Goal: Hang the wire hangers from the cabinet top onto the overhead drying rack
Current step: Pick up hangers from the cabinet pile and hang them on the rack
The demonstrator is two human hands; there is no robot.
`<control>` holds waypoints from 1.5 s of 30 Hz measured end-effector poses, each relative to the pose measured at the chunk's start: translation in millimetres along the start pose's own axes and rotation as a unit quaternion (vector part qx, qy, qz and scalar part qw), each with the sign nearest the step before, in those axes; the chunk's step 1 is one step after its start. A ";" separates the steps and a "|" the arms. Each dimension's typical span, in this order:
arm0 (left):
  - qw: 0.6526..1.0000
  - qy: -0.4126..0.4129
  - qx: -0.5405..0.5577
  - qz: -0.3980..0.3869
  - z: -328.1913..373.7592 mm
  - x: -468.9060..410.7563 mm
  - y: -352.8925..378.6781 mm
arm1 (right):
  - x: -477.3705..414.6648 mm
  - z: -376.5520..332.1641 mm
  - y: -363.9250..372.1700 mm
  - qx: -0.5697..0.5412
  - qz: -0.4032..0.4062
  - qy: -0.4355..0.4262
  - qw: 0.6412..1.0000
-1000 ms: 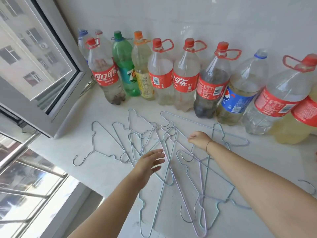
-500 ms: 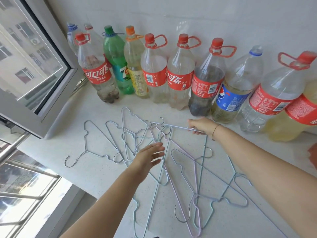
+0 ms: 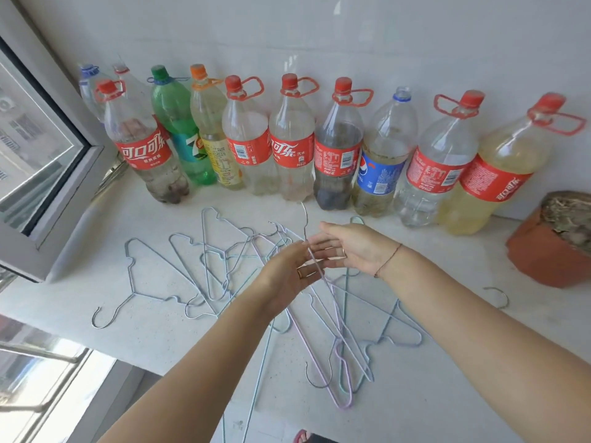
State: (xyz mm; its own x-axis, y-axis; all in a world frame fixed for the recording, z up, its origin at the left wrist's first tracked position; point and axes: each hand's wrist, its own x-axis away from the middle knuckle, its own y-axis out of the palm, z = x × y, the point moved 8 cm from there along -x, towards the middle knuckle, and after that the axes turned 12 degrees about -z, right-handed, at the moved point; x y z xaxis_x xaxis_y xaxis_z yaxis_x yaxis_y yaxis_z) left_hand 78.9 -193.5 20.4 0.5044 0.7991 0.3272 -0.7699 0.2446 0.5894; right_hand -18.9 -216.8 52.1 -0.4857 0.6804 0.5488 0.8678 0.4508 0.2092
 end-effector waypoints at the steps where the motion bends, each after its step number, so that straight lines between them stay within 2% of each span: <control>1: 1.000 -0.005 0.011 0.005 -2.9 0.0 0.0 | 4.8 3.1 -3.3 0.014 0.011 -0.007 1.000; 4: 0.999 -0.019 0.029 0.019 -10.8 -0.7 3.3 | 16.5 16.4 -17.9 0.034 0.069 -0.024 0.997; 8: 0.997 -0.012 0.061 0.050 -17.1 -0.8 7.0 | 23.9 55.7 -36.2 -0.033 0.124 -0.006 0.992; 13: 0.998 -0.028 0.038 0.048 -21.6 -0.4 11.4 | 24.5 92.0 -39.4 -0.106 0.131 0.022 0.985; 21: 0.999 -0.019 -0.027 0.037 -18.8 -3.1 30.0 | 19.6 86.7 -40.6 -0.129 0.134 -0.007 0.982; 30: 0.997 -0.009 -0.054 0.054 -3.9 4.7 27.0 | 12.8 83.6 -40.2 -0.133 0.122 -0.007 0.984; 34: 0.996 0.003 -0.068 0.058 8.0 25.8 17.3 | -0.4 81.8 -41.3 -0.169 0.112 -0.012 0.979; 39: 0.995 0.038 -0.066 0.063 38.2 77.9 -4.1 | -47.9 63.1 -27.9 -0.242 0.061 -0.036 0.968; 45: 0.991 0.072 -0.053 0.097 75.0 132.0 -32.7 | -125.2 27.1 25.2 -0.266 0.001 -0.054 0.962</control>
State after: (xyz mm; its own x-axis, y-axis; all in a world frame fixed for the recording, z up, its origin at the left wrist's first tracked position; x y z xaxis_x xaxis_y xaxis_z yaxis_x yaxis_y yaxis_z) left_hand 200.0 -137.2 99.7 0.2879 0.9049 0.3135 -0.8876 0.1292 0.4422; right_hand 60.9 -274.9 -33.2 -0.4665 0.7498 0.4692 0.7861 0.1083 0.6086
